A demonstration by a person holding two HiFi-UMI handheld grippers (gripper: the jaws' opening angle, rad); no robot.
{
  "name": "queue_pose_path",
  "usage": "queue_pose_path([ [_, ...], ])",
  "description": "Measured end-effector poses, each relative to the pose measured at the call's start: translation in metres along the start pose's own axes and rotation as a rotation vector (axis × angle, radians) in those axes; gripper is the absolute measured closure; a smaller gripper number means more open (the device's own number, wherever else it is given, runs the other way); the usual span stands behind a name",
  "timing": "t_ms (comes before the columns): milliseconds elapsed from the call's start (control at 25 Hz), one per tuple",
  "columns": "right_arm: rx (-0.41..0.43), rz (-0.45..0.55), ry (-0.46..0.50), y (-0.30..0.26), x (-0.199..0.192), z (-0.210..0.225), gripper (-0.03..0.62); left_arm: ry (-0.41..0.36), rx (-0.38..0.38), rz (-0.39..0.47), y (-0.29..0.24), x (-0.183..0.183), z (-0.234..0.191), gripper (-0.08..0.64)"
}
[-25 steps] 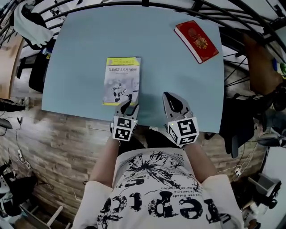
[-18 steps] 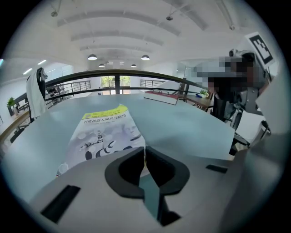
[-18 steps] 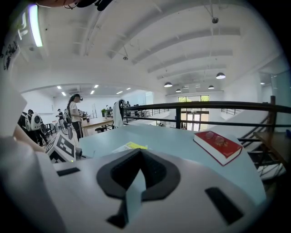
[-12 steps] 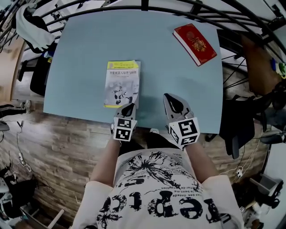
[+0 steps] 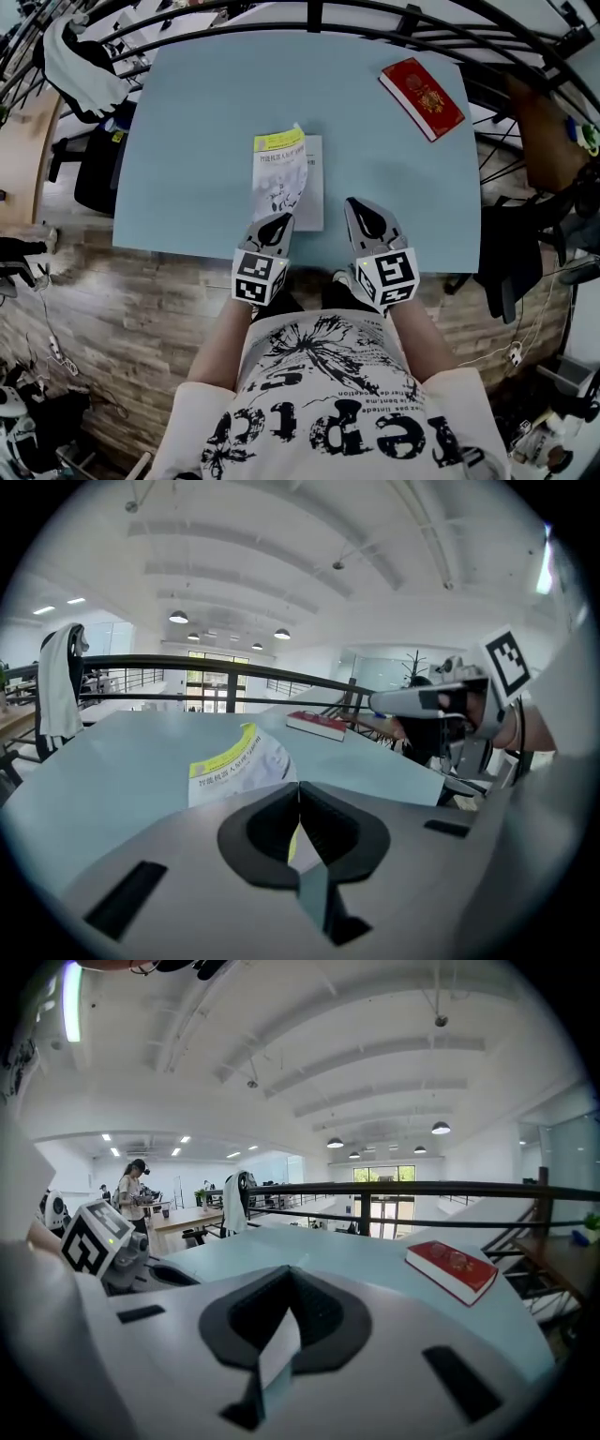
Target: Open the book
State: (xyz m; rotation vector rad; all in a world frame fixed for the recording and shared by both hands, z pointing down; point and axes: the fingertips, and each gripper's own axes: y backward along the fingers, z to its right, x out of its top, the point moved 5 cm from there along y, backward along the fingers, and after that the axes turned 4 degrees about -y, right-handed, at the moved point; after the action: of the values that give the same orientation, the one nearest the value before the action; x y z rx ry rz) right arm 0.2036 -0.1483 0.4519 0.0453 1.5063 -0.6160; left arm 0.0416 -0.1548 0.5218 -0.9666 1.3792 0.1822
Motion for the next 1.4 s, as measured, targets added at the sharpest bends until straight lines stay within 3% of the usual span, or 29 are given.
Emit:
queue_pose_path([
  [320,-0.036,0.036,-0.001,-0.019,0.006,-0.062,0.583,0.028,0.026,0.116,0.063,0.005,-0.067,0.540],
  [600,-0.066,0.031,-0.010,-0.037,0.002,-0.099,0.583,0.077,0.076,0.117,0.098,-0.018,-0.127,0.538],
  [1000,-0.069,-0.018,-0.024,-0.073,-0.018,-0.143,0.583,0.127,0.140,0.000,0.105,-0.080,-0.190,0.538],
  [1400,-0.077,-0.061,-0.040,-0.085,-0.034,-0.154,0.583,0.194,0.162,-0.143,0.096,-0.135,-0.216,0.535],
])
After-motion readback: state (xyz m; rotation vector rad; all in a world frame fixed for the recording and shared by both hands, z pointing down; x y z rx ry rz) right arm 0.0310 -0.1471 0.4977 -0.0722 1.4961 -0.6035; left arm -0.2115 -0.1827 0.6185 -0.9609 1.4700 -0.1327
